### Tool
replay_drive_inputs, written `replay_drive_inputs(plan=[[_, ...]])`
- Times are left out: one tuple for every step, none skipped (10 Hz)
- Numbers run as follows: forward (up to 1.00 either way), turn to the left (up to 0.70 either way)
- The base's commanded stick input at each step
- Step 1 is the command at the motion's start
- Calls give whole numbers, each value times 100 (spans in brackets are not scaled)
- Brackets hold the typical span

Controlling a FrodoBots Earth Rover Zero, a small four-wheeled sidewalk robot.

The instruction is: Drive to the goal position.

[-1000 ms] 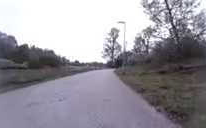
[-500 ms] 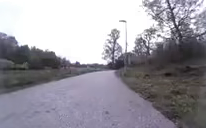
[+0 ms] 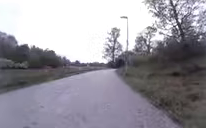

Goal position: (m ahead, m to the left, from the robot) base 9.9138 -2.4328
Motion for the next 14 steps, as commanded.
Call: replay_drive_inputs(plan=[[100,0],[100,0],[100,0],[100,0],[100,0],[100,0],[100,0],[100,0],[100,0],[100,0],[100,0],[100,0],[100,0],[100,0]])
